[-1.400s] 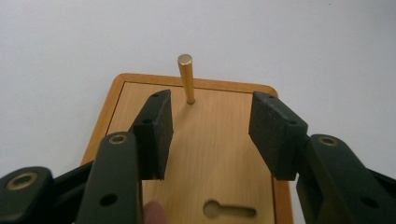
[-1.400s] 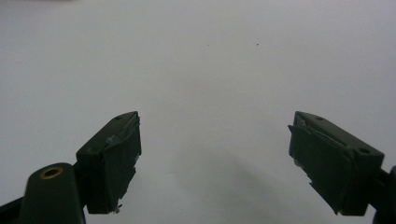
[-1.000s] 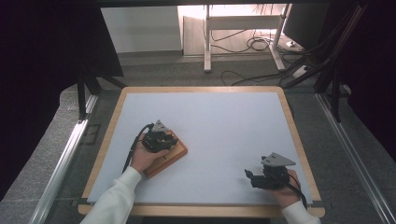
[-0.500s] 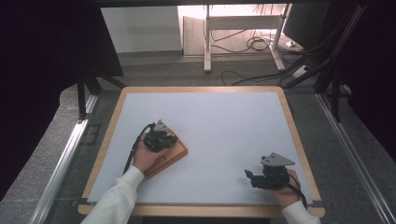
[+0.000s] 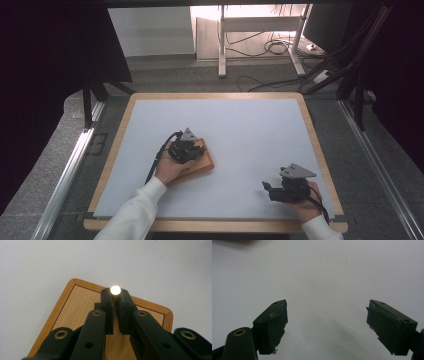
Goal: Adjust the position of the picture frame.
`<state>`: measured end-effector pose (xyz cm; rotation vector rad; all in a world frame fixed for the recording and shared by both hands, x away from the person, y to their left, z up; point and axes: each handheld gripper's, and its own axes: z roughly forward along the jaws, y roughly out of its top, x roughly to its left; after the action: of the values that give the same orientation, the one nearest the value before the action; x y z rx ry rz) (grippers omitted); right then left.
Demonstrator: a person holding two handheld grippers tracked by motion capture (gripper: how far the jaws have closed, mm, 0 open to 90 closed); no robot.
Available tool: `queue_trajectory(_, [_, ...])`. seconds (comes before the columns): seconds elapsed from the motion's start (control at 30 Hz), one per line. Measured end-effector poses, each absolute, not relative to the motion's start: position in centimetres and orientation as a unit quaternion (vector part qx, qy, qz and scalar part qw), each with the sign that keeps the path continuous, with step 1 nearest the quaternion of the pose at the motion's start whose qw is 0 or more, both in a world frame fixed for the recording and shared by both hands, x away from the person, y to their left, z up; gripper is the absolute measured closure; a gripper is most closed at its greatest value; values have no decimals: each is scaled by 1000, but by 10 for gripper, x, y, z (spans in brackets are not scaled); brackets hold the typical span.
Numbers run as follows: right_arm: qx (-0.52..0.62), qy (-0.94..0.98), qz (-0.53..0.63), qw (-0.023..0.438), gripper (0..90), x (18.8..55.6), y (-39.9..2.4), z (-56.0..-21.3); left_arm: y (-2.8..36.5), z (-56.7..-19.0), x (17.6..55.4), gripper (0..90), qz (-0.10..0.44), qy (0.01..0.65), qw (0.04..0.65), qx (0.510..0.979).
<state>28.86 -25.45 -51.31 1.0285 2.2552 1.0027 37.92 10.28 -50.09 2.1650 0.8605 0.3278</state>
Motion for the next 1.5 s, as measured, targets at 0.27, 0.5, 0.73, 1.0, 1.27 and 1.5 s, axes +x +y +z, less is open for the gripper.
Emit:
queue_trajectory(0.27, [374,821,364,232,175,289,-255,-513,71,-499,391,850,117,324,381,858])
queue_trajectory(0.5, [373,822,362,232,175,289,-255,-514,48,-506,401,850,119,316,371,865])
queue_trajectory(0.73, [374,823,359,231,175,289,-256,-515,48,-510,402,778,121,316,382,860])
queue_trajectory(1.0, [375,823,357,233,175,289,-256,-515,89,-495,388,391,141,303,389,858])
queue_trajectory(1.27, [377,824,351,235,175,290,-254,-517,156,-505,401,620,155,360,382,837])
queue_trajectory(1.5, [381,822,355,232,175,290,-254,-517,176,-515,417,900,160,363,352,848])
